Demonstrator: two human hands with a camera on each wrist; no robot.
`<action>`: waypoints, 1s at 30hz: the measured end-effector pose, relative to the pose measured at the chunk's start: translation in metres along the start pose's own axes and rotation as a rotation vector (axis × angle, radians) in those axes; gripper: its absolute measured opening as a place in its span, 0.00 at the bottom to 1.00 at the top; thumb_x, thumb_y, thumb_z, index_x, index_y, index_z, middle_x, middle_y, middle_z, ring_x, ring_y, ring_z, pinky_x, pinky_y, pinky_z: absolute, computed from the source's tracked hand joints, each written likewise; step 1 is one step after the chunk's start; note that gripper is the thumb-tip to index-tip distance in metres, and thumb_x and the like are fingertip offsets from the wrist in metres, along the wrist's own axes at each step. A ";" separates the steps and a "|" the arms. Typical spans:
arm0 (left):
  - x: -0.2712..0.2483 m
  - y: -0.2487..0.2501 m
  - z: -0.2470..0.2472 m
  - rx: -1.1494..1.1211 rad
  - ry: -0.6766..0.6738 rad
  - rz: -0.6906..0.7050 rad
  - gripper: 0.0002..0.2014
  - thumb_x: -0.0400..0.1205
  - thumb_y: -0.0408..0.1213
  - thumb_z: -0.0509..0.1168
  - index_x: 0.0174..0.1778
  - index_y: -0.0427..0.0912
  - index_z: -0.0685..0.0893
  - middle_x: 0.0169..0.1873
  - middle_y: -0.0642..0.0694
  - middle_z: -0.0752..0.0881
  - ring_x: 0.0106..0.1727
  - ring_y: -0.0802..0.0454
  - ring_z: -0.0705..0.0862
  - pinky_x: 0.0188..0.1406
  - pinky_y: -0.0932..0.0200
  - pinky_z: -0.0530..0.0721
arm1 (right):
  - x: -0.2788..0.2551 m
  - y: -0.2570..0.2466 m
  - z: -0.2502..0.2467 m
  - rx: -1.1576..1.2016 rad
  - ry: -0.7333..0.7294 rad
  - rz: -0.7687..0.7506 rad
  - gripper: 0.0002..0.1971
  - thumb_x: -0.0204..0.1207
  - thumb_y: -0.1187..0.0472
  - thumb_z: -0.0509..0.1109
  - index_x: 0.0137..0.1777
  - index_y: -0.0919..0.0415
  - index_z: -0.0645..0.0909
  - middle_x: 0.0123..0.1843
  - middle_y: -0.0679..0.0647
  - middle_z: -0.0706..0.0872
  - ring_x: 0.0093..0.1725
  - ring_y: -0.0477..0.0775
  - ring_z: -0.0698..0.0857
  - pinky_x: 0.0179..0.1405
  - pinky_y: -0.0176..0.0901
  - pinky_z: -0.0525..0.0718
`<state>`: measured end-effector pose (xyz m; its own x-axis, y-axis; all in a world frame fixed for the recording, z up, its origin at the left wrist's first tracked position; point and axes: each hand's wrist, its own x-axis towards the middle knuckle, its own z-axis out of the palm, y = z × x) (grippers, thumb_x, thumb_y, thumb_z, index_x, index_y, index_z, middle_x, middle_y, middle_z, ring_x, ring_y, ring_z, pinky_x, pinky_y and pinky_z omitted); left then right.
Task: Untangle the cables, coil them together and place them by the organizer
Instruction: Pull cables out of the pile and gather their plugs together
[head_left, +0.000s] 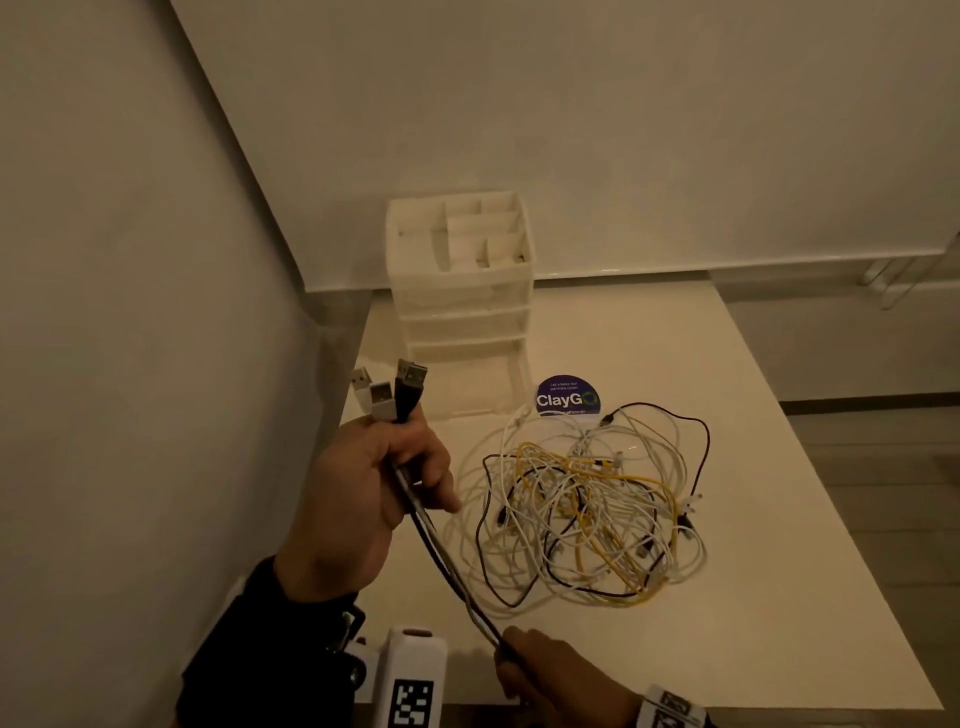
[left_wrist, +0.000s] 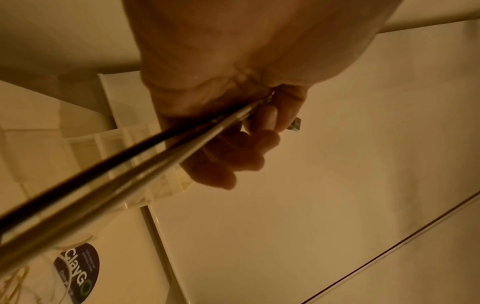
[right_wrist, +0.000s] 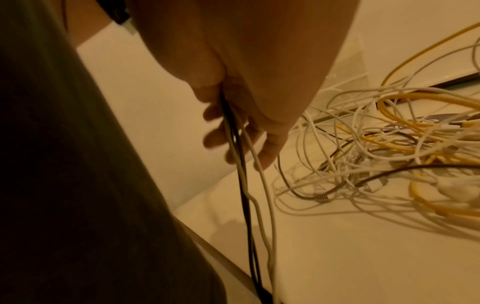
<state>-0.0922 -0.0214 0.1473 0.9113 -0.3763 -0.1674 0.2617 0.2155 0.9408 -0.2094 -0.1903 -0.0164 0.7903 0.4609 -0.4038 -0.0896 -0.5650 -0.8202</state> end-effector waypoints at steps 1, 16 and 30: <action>-0.001 0.001 -0.001 -0.005 0.005 -0.001 0.10 0.68 0.37 0.60 0.22 0.45 0.68 0.22 0.41 0.71 0.23 0.44 0.72 0.24 0.53 0.78 | -0.005 -0.001 -0.009 -0.029 -0.027 0.000 0.09 0.84 0.61 0.58 0.61 0.53 0.74 0.50 0.40 0.73 0.44 0.27 0.72 0.51 0.25 0.72; 0.005 -0.017 -0.012 -0.331 0.052 -0.117 0.11 0.64 0.41 0.66 0.26 0.44 0.69 0.23 0.50 0.60 0.20 0.57 0.54 0.18 0.61 0.51 | 0.173 0.041 -0.213 0.513 0.559 0.570 0.22 0.84 0.49 0.59 0.55 0.69 0.81 0.39 0.59 0.87 0.32 0.59 0.82 0.30 0.43 0.76; 0.025 -0.020 -0.020 -0.216 0.220 -0.081 0.12 0.80 0.44 0.55 0.32 0.43 0.66 0.21 0.50 0.61 0.15 0.57 0.56 0.15 0.65 0.60 | 0.187 0.044 -0.182 1.397 0.504 0.463 0.14 0.85 0.68 0.53 0.37 0.64 0.73 0.25 0.54 0.77 0.26 0.51 0.73 0.27 0.42 0.74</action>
<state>-0.0687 -0.0171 0.1188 0.9255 -0.2012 -0.3208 0.3760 0.3885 0.8412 0.0447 -0.2536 -0.0537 0.6243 0.0013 -0.7812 -0.6210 0.6075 -0.4953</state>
